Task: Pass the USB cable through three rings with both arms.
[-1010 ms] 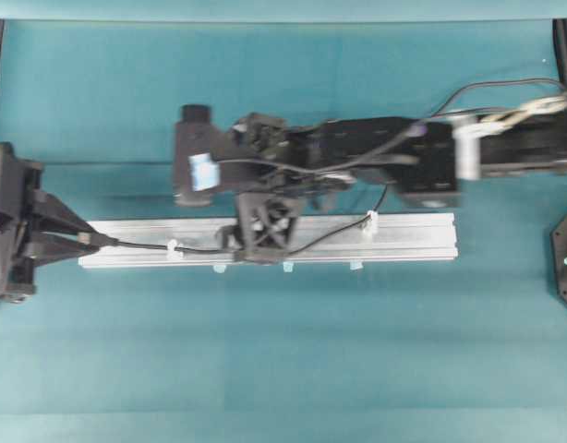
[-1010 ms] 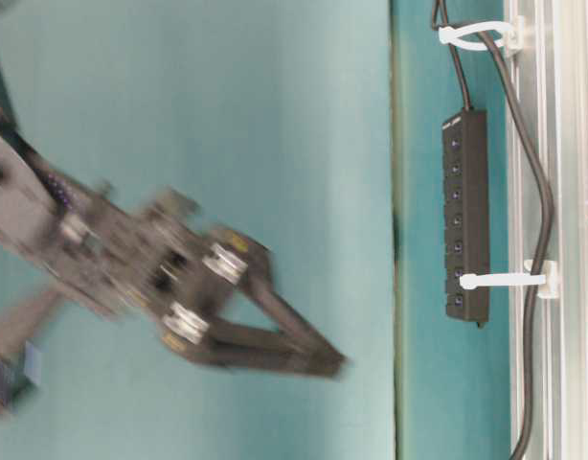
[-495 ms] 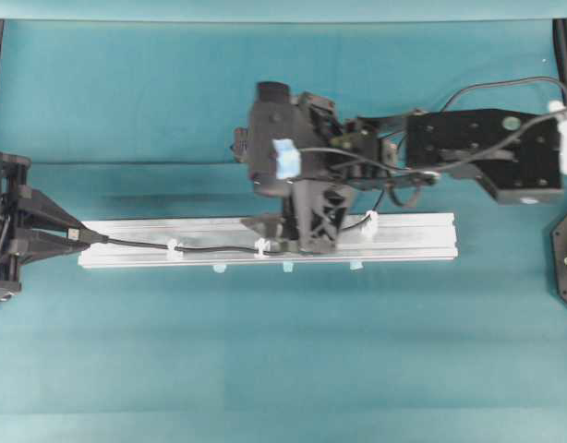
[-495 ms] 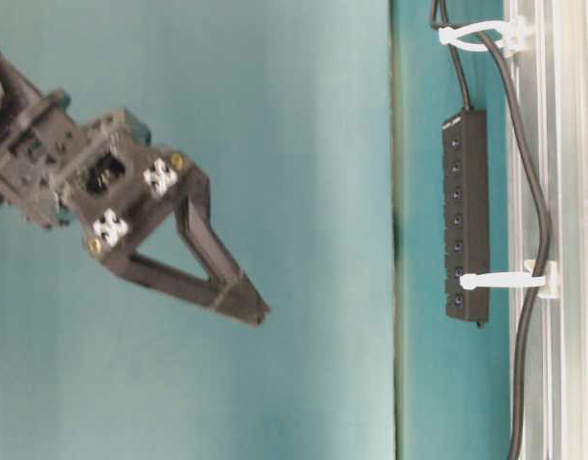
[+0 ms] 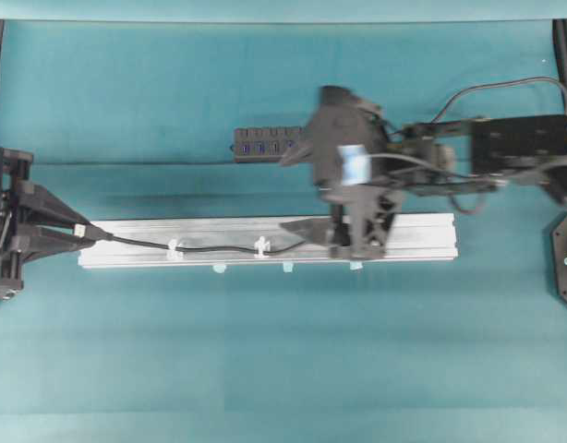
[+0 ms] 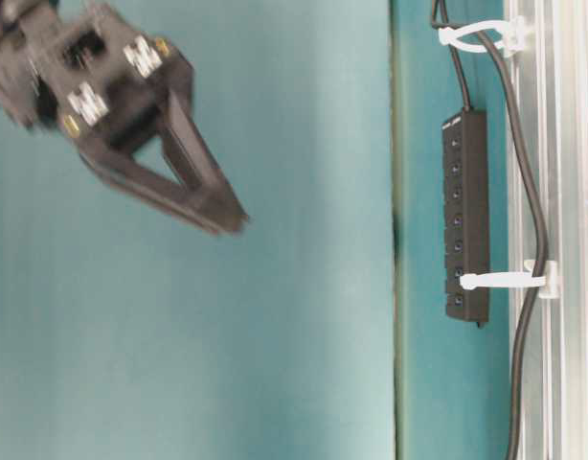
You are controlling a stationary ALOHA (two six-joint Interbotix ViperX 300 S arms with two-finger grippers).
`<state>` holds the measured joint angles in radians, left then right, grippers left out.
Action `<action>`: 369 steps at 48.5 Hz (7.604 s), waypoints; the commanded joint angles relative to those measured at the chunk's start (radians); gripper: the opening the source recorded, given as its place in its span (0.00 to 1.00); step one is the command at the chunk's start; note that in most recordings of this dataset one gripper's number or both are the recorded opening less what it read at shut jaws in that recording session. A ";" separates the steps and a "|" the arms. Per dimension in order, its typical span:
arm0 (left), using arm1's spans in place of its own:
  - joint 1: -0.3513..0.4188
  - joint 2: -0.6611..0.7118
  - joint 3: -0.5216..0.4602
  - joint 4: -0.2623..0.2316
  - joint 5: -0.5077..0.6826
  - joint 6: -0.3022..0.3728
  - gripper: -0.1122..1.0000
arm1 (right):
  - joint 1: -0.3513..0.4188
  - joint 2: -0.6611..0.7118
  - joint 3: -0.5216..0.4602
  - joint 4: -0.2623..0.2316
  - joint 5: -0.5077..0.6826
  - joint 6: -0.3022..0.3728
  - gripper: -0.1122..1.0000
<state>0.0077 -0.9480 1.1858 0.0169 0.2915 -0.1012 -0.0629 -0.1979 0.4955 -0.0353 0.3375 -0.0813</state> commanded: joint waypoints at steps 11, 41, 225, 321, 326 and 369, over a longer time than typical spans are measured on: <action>-0.003 0.028 -0.034 0.002 -0.032 0.000 0.11 | -0.021 -0.204 0.184 -0.002 -0.225 0.002 0.61; 0.000 0.026 -0.038 0.000 -0.037 0.000 0.11 | -0.031 -0.262 0.252 0.020 -0.209 0.006 0.53; 0.072 -0.029 -0.048 0.002 -0.066 -0.075 0.65 | -0.051 -0.175 0.227 0.021 -0.258 0.011 0.53; 0.072 -0.031 -0.041 0.002 -0.057 -0.077 0.65 | -0.031 -0.140 0.212 0.020 -0.219 0.009 0.53; 0.072 -0.031 -0.041 0.002 -0.057 -0.077 0.65 | -0.031 -0.140 0.212 0.020 -0.219 0.009 0.53; 0.071 -0.044 -0.041 0.002 -0.057 -0.077 0.65 | -0.029 -0.140 0.212 0.020 -0.189 0.009 0.53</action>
<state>0.0782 -0.9940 1.1551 0.0153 0.2393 -0.1779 -0.0951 -0.3313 0.7194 -0.0169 0.1488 -0.0782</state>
